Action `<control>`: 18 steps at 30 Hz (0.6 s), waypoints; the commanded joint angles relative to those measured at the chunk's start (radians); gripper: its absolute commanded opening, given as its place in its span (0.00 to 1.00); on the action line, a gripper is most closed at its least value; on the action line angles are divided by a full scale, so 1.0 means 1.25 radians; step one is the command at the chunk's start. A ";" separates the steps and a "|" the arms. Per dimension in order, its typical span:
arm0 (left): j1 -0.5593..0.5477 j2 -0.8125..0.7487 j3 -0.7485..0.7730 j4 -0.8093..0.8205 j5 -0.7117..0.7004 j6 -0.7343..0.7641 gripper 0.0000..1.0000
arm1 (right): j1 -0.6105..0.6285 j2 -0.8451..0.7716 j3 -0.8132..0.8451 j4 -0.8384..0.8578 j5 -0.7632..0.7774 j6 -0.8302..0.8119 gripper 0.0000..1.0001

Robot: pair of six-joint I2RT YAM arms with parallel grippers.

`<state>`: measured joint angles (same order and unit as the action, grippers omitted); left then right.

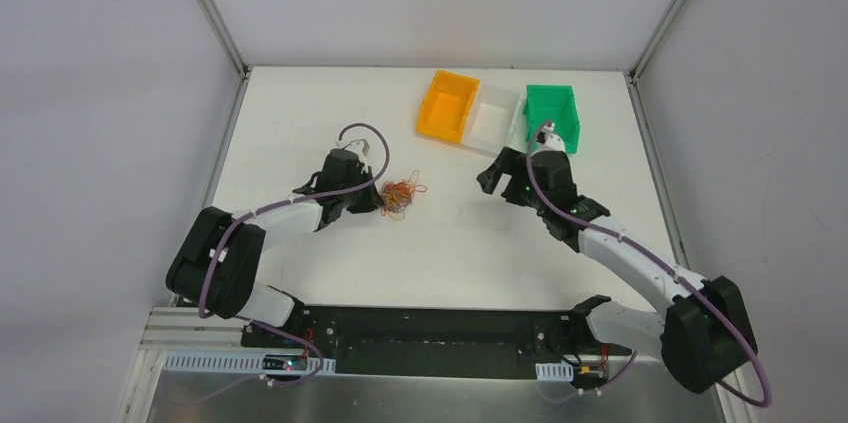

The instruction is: Untangle the cables

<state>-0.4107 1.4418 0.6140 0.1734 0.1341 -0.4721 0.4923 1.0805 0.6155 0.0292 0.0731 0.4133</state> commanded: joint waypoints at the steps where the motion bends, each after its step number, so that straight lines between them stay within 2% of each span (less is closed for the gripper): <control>1: 0.003 0.011 -0.001 0.064 0.098 0.021 0.00 | 0.049 0.093 0.091 0.087 0.038 -0.040 0.96; 5: 0.002 0.003 0.019 0.076 0.193 0.037 0.00 | 0.123 0.170 0.075 0.179 0.091 -0.069 0.93; 6: 0.002 -0.005 0.021 0.078 0.203 0.040 0.00 | 0.154 0.182 0.047 0.242 0.115 -0.076 0.93; 9: 0.002 -0.025 0.012 0.086 0.212 0.043 0.00 | 0.182 0.196 -0.005 0.317 0.146 -0.058 0.94; 18: -0.006 0.004 0.030 0.111 0.318 0.051 0.00 | 0.185 0.213 0.026 0.259 0.152 -0.054 0.93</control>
<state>-0.4110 1.4395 0.6144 0.2584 0.4156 -0.4343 0.7235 1.3422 0.6151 0.3103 0.2401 0.3519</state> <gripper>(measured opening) 0.011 0.948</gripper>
